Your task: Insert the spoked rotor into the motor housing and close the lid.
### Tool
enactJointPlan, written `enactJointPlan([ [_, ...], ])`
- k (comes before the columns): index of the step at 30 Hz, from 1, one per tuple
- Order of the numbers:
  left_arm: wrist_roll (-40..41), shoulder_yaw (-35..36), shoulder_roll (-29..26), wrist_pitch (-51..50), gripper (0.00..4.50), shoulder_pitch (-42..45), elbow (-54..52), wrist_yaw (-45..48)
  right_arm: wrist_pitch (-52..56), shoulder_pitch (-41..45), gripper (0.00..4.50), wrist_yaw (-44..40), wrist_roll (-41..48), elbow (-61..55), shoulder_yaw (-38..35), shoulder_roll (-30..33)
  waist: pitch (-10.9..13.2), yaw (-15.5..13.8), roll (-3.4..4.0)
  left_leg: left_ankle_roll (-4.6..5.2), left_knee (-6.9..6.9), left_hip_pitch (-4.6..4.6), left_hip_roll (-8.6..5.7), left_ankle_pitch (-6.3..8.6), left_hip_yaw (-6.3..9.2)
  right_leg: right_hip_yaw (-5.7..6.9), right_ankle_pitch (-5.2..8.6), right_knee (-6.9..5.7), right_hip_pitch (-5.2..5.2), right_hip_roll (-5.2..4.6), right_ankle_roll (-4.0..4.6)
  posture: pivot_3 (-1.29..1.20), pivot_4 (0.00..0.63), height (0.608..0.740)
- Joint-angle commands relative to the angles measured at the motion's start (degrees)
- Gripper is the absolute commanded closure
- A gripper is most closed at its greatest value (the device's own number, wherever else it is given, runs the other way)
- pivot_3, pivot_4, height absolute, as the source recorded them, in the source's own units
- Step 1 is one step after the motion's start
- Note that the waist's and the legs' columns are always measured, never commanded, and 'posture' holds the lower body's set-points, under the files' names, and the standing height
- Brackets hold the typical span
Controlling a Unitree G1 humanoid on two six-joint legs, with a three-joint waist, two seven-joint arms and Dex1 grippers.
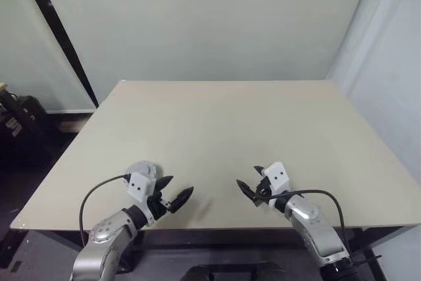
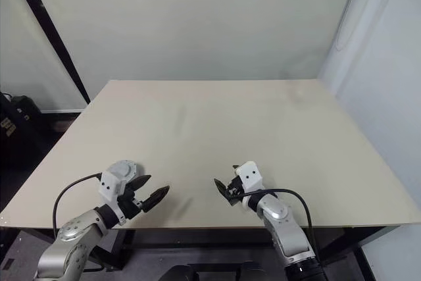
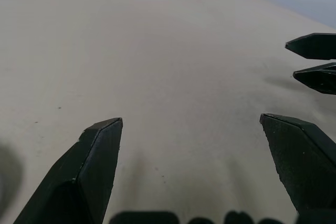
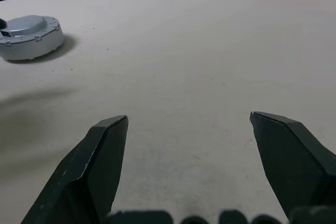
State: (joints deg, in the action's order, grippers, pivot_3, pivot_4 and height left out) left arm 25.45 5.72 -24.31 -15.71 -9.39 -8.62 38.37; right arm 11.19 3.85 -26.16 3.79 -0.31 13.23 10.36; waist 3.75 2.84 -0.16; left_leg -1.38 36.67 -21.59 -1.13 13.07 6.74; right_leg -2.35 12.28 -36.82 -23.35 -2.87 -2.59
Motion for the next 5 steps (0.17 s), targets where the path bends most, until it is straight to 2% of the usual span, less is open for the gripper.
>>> enactJointPlan([
  [1, -0.5, 0.8, 0.1, 1.2, 0.03, 1.4, -0.5, -0.4, -0.9, -0.2, 0.45, 0.9, -0.4, -3.1, 0.1, -0.4, 0.0, 0.0, 0.0, 0.0, 0.0, 0.0, 0.0, 0.0, 0.0, 0.0, 0.0, 0.0, -0.01, 0.0, 0.0, 0.0, 0.0, 0.74],
  [5, -0.7, 0.1, 1.6, 1.0, 0.03, 2.8, -0.4, -1.6, -0.3, -1.1, 0.45, 1.0, 0.2, -4.8, -0.7, -0.1, 0.0, 0.0, 0.0, 0.01, -0.03, 0.0, 0.0, -0.01, 0.02, 0.02, 0.0, -0.01, 0.01, 0.01, 0.0, 0.0, 0.0, 0.74],
])
